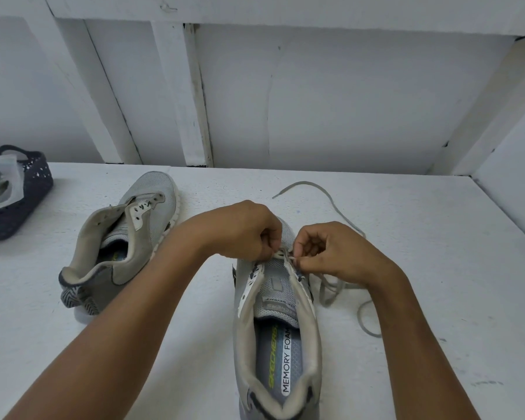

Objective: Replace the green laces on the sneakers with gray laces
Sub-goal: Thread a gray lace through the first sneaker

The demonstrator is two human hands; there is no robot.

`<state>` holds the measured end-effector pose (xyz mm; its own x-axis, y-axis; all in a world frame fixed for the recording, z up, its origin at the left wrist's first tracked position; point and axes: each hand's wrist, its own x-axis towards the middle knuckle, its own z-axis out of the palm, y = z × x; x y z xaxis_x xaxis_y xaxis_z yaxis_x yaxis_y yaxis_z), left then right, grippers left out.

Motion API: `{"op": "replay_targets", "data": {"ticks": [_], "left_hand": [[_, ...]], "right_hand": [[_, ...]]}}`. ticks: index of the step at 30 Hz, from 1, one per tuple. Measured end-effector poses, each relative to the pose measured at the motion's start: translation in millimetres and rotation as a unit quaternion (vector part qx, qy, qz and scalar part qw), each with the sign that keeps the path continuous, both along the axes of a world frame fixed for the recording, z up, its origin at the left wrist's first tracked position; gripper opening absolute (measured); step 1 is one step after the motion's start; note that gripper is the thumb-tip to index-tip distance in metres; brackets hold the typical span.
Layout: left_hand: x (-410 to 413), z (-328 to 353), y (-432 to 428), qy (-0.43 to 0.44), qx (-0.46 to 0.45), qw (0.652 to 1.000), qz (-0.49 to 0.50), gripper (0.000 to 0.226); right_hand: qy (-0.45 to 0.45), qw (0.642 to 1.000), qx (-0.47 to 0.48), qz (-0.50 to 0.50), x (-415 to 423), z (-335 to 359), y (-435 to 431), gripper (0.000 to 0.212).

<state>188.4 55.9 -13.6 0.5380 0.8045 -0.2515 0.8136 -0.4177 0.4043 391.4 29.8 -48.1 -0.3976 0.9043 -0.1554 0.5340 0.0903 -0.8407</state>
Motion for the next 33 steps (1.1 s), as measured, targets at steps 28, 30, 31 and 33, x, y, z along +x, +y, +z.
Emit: {"op": "replay_targets", "data": {"ticks": [28, 30, 31, 33], "left_hand": [[5, -11, -9, -0.059, 0.097, 0.993, -0.029, 0.019], [4, -13, -10, -0.073, 0.105, 0.991, -0.028, 0.019], [4, -14, -10, -0.080, 0.108, 0.990, -0.028, 0.019], [2, -16, -11, -0.087, 0.116, 0.989, -0.028, 0.018]], "right_hand": [[0.006, 1.000, 0.001, 0.006, 0, 4, 2, 0.017], [-0.004, 1.000, 0.008, 0.008, 0, 5, 2, 0.019], [-0.009, 1.000, 0.017, 0.007, -1, 5, 2, 0.021], [-0.014, 0.999, 0.039, 0.002, -3, 5, 0, 0.023]]}}
